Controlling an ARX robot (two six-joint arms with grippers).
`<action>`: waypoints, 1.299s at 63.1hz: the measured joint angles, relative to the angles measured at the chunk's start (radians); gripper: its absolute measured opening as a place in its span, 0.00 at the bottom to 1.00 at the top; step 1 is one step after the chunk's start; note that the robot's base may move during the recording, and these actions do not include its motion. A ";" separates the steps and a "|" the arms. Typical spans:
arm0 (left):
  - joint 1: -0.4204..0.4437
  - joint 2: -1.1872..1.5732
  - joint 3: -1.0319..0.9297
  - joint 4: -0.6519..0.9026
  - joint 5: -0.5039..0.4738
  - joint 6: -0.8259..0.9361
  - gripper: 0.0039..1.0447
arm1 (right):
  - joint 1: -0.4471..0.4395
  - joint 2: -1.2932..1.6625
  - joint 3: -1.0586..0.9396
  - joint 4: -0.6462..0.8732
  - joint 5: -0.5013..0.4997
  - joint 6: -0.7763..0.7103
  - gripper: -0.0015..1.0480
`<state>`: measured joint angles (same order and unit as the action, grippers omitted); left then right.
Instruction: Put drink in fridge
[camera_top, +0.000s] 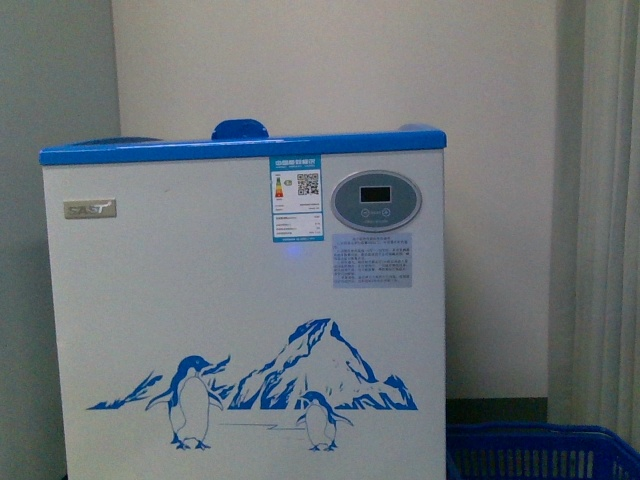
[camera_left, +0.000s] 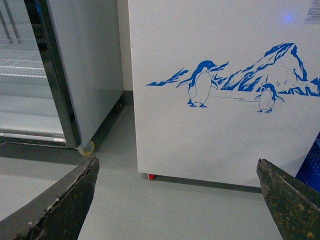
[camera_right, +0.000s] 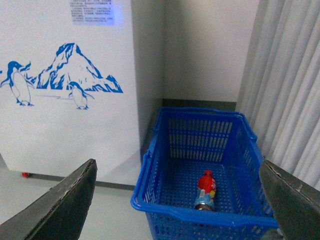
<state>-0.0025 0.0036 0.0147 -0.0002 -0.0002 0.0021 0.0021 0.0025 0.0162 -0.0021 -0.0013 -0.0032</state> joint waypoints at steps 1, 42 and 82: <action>0.000 0.000 0.000 0.000 0.000 0.000 0.92 | 0.000 0.000 0.000 0.000 0.000 0.000 0.93; 0.000 0.000 0.000 0.000 0.000 0.000 0.92 | 0.000 0.000 0.000 0.000 0.001 0.000 0.93; 0.000 0.000 0.000 0.000 0.000 0.000 0.92 | -0.373 1.036 0.307 0.132 -0.093 -0.022 0.93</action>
<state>-0.0025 0.0036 0.0147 -0.0002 -0.0002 0.0021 -0.3706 1.0389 0.3229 0.1299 -0.0944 -0.0254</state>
